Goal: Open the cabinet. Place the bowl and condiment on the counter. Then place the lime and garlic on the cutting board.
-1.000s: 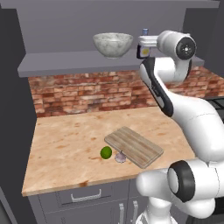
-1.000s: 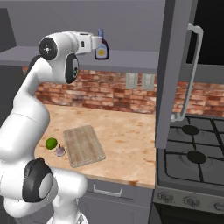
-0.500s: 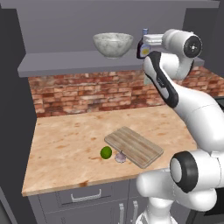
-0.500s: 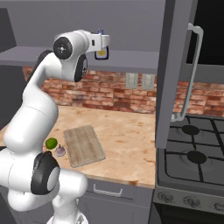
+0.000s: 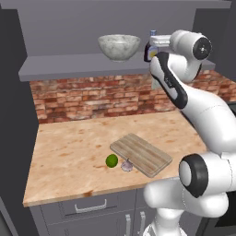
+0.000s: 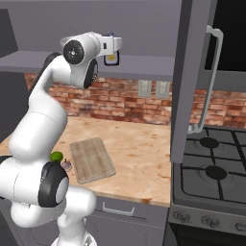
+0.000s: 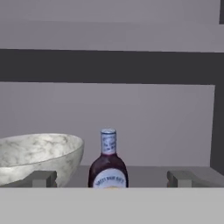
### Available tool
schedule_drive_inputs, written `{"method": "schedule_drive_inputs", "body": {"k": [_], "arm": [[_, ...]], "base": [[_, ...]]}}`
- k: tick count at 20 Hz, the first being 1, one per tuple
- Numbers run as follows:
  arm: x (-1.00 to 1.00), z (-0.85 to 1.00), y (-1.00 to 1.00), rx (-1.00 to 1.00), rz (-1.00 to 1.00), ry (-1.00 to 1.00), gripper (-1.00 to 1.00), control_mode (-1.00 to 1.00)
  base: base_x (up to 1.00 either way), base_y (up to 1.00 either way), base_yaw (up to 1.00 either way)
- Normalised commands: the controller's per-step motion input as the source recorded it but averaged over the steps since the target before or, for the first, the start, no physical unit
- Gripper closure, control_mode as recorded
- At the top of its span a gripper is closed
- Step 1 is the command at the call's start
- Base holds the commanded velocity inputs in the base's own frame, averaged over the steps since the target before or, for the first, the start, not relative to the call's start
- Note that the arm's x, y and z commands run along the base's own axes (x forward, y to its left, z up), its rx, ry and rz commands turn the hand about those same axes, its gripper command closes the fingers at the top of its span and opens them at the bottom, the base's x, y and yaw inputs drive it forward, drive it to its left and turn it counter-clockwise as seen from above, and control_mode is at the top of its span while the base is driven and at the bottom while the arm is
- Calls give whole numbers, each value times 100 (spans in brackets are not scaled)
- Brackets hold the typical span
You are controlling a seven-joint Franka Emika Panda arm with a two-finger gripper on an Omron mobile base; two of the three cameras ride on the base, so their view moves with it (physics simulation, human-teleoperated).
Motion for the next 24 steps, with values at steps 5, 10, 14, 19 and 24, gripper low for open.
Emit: {"method": "schedule_drive_inputs", "body": {"k": [5,10,14,19,24], "arm": [[14,0,-7,0,3,0,-100,-100],[17,1,-16,0,3,0,-100,-100],[19,0,-15,0,3,0,-100,-100],[18,0,-5,0,3,0,-100,-100],[19,0,0,0,3,0,-100,-100]], "base": [[0,0,0],[0,0,0],[0,0,0],[0,0,0],[0,0,0]]}}
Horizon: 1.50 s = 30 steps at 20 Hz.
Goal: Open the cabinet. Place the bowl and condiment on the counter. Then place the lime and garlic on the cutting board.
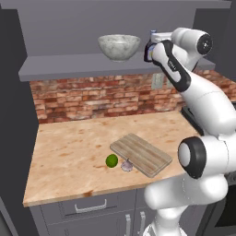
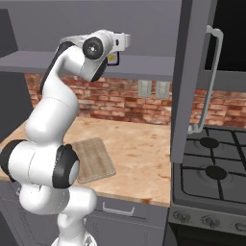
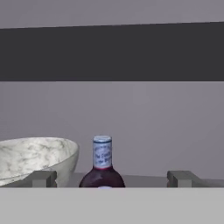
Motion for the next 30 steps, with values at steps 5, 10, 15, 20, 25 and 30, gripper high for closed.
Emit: {"method": "schedule_drive_inputs", "body": {"k": [5,10,15,20,25,30], "arm": [[23,0,0,0,4,0,-100,-100],[22,0,0,0,4,0,-100,-100],[23,0,0,0,3,0,-100,-100],[17,0,0,0,1,0,-100,-100],[15,0,0,0,2,0,-100,-100],[16,0,0,0,1,0,-100,-100]], "base": [[0,0,0],[0,0,0],[0,0,0],[0,0,0],[0,0,0],[0,0,0]]}}
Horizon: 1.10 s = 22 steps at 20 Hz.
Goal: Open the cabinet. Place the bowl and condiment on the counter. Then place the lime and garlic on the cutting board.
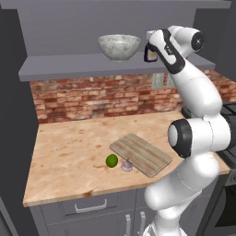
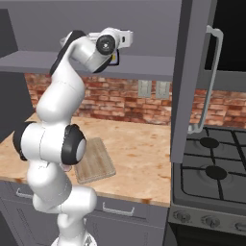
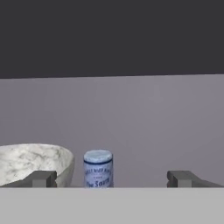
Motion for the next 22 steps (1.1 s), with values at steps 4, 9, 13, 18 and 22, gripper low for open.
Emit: {"method": "schedule_drive_inputs", "body": {"k": [4,9,13,18,22], "arm": [[12,-3,0,0,1,0,-100,-100],[4,-8,0,0,1,0,-100,-100],[0,-9,7,0,1,0,-100,-100],[3,-3,10,0,1,0,-100,-100],[5,0,5,0,2,0,-100,-100]], "base": [[0,0,0],[0,0,0],[0,0,0],[0,0,0],[0,0,0]]}}
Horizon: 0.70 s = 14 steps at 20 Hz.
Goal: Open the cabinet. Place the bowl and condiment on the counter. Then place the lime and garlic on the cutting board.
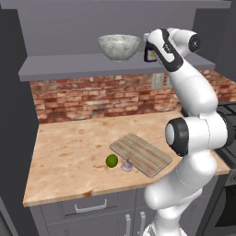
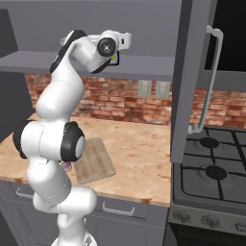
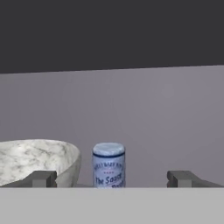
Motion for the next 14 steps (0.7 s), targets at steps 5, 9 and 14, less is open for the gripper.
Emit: {"method": "schedule_drive_inputs", "body": {"k": [5,9,14], "arm": [[0,0,0,0,2,-1,-100,-100],[0,0,0,0,2,-1,-100,-100],[4,0,0,0,2,0,-100,-100]], "base": [[0,0,0],[0,0,0],[0,0,0]]}}
